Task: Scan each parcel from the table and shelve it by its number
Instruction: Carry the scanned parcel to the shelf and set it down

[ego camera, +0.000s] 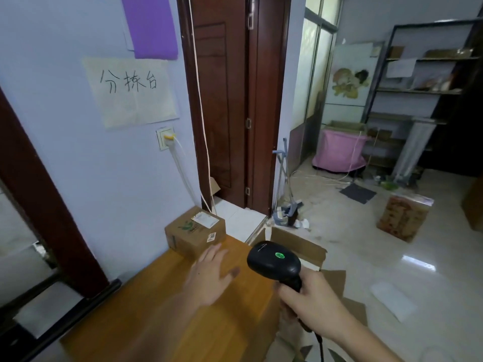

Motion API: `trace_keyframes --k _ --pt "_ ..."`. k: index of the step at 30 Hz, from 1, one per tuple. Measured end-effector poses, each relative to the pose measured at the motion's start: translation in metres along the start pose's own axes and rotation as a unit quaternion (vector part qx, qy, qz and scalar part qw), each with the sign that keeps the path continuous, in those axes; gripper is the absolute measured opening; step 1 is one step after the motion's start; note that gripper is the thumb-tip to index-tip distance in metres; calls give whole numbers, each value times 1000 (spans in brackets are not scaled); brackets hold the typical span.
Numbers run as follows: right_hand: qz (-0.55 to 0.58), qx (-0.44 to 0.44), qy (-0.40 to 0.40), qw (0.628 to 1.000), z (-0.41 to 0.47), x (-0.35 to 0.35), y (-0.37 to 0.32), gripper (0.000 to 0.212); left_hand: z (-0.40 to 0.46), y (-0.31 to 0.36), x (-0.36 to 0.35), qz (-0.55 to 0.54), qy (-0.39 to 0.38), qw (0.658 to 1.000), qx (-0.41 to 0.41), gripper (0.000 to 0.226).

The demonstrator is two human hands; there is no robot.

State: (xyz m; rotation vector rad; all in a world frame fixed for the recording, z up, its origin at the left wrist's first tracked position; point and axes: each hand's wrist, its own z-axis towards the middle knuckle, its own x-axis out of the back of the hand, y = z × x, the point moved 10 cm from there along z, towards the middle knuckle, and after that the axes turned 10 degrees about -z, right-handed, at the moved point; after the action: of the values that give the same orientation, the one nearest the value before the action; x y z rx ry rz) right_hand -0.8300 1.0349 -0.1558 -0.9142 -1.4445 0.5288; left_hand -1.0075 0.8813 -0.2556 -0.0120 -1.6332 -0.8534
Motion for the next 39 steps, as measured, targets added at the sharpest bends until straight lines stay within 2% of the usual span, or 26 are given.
trace_keyframes --k 4,10,14,21,26,29,32,34,36,39 --pt "-14 18 -3 1000 50 10 7 6 45 -17 -8 -11 12 1000 6 80" --pt "-15 26 -53 998 135 19 22 15 107 -46 -22 -26 17 998 56 79" --pt "6 10 -83 996 189 20 29 9 132 -61 -26 -47 23 996 77 74" --pt "6 10 -124 992 259 -9 32 4 160 -104 -29 -64 39 991 113 70" --pt "4 -9 -136 991 297 -39 36 9 178 -142 -31 -74 42 986 140 73" --pt "-17 -19 -126 992 319 -52 40 16 188 -176 -33 -108 67 973 190 75" --pt "-27 -33 -104 994 343 -60 45 17 199 -222 -42 -203 121 936 260 79" --pt "-37 -27 -96 994 361 -66 46 12 207 -259 -53 -296 163 890 306 81" --pt "-39 -35 -102 993 377 -75 50 9 217 -287 -64 -388 206 833 336 88" --pt "-20 -46 -105 993 402 -84 60 13 220 -321 -88 -470 237 720 452 130"
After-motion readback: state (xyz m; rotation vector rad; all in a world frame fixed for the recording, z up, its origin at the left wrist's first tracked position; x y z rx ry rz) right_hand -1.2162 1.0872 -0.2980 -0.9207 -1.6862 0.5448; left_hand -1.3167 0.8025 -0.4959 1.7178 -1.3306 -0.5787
